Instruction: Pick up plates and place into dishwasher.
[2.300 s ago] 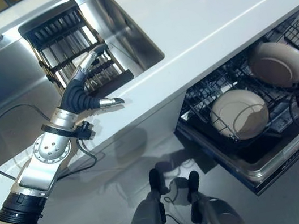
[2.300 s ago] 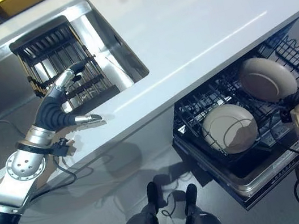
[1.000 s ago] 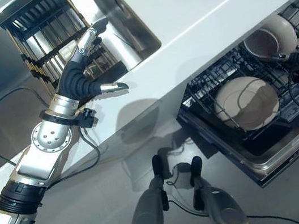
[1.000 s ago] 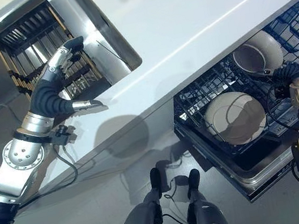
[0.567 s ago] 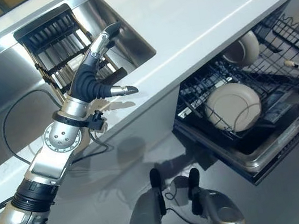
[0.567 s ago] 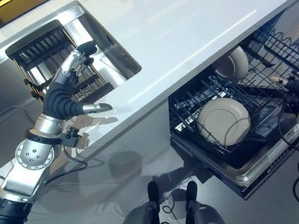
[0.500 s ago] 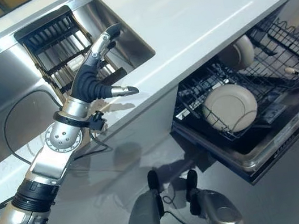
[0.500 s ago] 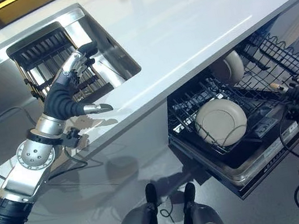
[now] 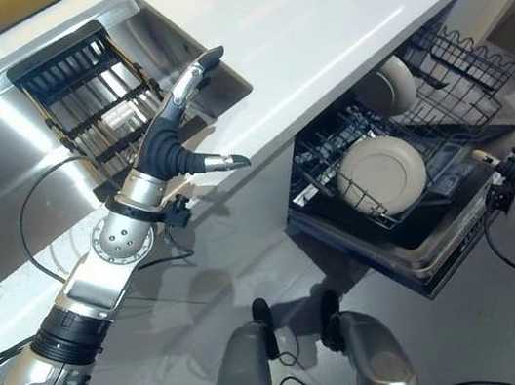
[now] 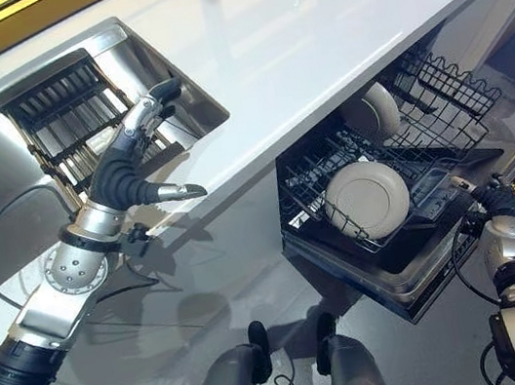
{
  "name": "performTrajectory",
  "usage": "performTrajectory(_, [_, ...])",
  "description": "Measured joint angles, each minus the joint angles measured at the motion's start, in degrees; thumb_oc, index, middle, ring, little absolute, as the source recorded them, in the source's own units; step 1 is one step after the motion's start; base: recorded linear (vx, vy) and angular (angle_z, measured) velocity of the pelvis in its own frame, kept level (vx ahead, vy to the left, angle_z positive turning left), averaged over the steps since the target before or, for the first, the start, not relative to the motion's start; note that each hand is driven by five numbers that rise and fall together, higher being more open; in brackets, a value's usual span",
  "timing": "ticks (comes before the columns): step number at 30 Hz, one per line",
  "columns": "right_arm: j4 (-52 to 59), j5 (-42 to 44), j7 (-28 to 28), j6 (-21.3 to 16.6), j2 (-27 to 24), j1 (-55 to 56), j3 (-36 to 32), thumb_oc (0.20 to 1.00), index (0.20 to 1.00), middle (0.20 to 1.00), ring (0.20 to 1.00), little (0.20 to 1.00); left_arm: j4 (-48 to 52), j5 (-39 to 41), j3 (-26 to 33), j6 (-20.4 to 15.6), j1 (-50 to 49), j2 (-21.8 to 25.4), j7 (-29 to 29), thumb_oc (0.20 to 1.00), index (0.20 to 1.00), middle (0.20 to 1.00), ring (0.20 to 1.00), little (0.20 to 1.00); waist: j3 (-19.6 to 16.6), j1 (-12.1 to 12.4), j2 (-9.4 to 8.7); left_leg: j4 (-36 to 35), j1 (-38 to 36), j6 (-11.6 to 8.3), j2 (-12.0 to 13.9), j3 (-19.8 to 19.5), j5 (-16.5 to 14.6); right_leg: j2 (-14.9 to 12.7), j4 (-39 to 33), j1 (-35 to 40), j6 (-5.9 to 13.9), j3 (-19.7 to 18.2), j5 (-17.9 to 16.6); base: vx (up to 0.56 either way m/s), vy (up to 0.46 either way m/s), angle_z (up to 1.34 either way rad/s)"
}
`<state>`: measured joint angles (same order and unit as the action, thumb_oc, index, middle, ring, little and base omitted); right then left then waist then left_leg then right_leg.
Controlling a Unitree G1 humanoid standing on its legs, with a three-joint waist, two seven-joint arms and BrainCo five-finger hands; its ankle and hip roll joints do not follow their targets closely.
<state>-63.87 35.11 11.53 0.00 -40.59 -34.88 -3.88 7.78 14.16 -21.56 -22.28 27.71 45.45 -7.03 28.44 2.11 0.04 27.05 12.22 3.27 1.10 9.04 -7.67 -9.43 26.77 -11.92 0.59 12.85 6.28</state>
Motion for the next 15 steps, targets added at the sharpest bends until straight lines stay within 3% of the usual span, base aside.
performTrajectory(6, [-2.9, 1.6, -1.3, -1.4, 0.1, -1.9, 0.1, 1.0, 1.0, 1.0, 1.0, 1.0, 0.4, -1.3, -1.7, 0.7, 0.5, -0.6, -1.7, 1.0, 1.0, 1.0, 1.0, 1.0, 0.6, 0.2, 1.4, 13.7, 7.2, 0.89, -0.3, -0.3, -6.9, -3.4, 15.0, -7.5, 0.29, -0.9, 7.4, -0.02, 0.008, 0.06])
performTrajectory(8, [-4.4, 1.6, -1.6, -1.3, 0.2, -3.4, 0.2, 1.0, 1.0, 1.0, 1.0, 1.0, 0.5, -2.2, -2.1, 0.6, 1.1, -0.9, -2.1, 1.0, 1.0, 1.0, 1.0, 1.0, 0.7, 0.2, 2.61, 16.8, 8.6, 1.15, -0.5, -0.3, -8.5, -4.4, 18.6, -9.0, 0.41, -1.3, 9.3, -0.03, -0.002, 0.09])
performTrajectory(12, [-6.3, 3.6, -4.8, -1.3, 0.2, -6.3, 2.1, 1.0, 1.0, 1.0, 1.0, 1.0, 0.5, -2.2, -2.1, 0.5, 3.0, -1.3, -3.3, 1.0, 1.0, 1.0, 1.0, 1.0, 0.7, 0.3, 4.51, 20.5, 11.7, 1.32, -1.1, -0.6, -9.9, -5.6, 23.0, -12.3, 0.37, -1.5, 11.4, -0.02, -0.006, 0.09])
performTrajectory(15, [-7.5, 3.8, -5.8, -1.5, 0.0, -7.8, 3.0, 1.0, 1.0, 1.0, 1.0, 1.0, 0.7, -2.2, -1.9, 0.5, 4.2, -1.2, -4.1, 1.0, 1.0, 1.0, 1.0, 1.0, 0.7, 0.4, 4.92, 22.3, 13.5, 1.13, -1.3, -1.1, -10.3, -6.0, 25.2, -14.0, 0.27, -1.5, 12.3, -0.02, -0.028, 0.08])
